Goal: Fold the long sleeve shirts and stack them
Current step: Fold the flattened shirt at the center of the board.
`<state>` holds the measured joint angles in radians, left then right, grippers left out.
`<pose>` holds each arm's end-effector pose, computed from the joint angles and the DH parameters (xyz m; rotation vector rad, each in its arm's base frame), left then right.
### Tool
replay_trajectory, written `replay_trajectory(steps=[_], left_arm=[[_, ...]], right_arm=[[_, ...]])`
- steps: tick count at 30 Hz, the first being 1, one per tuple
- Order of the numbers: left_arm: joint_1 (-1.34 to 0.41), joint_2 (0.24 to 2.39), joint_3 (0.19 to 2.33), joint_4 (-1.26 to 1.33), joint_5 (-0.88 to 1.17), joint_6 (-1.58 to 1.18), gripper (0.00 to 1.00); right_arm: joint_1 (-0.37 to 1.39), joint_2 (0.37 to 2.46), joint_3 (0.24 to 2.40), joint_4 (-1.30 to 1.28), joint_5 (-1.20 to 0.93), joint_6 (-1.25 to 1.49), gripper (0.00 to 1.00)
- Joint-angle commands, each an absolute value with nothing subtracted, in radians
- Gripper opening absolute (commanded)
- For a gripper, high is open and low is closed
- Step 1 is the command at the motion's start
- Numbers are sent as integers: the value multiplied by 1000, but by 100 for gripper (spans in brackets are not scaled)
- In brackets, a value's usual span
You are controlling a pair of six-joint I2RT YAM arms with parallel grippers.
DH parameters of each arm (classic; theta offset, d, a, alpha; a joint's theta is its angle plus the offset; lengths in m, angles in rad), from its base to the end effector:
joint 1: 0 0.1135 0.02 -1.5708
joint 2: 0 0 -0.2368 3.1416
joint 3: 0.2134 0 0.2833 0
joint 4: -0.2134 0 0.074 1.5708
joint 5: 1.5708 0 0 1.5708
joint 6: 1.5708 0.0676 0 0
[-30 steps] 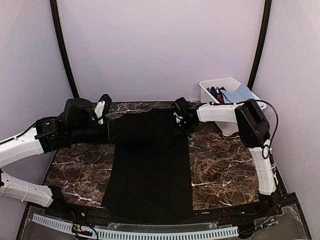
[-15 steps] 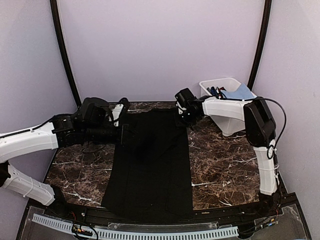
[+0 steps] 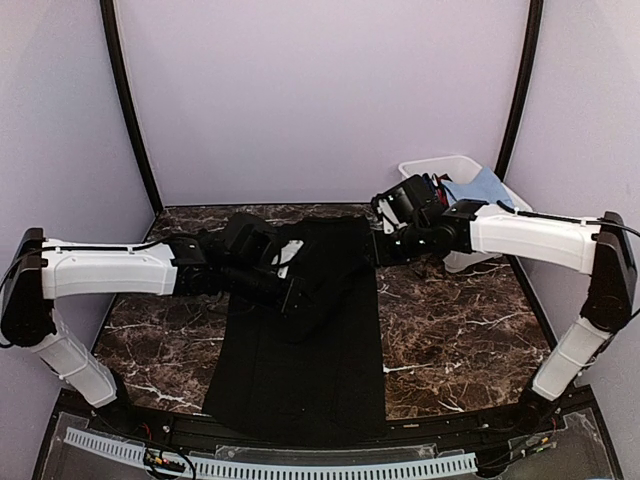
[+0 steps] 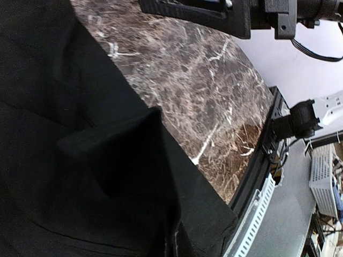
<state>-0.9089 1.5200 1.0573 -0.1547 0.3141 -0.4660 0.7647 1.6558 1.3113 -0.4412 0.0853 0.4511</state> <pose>0.2265 -0.3246 0.2000 0.7110 2.2739 -1.0688 0.3077 0.2872 0.2124 -0.3339 2.3842 0.4849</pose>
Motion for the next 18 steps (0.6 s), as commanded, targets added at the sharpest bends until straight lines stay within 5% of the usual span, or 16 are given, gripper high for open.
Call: replay_trajectory(steps=[1,13,18], left_arm=[[-974,1600,1131,-130,449,-413,0],[-1082,1829,1200,-151,501,-381,4],[-1107,1859,1208,-173,492,-370,21]], right_arm=[[774,1530,1165,-408,78,521,47],[926,1291,803,-373,57,694,55],[990,1240,717,-329,34,747,60]])
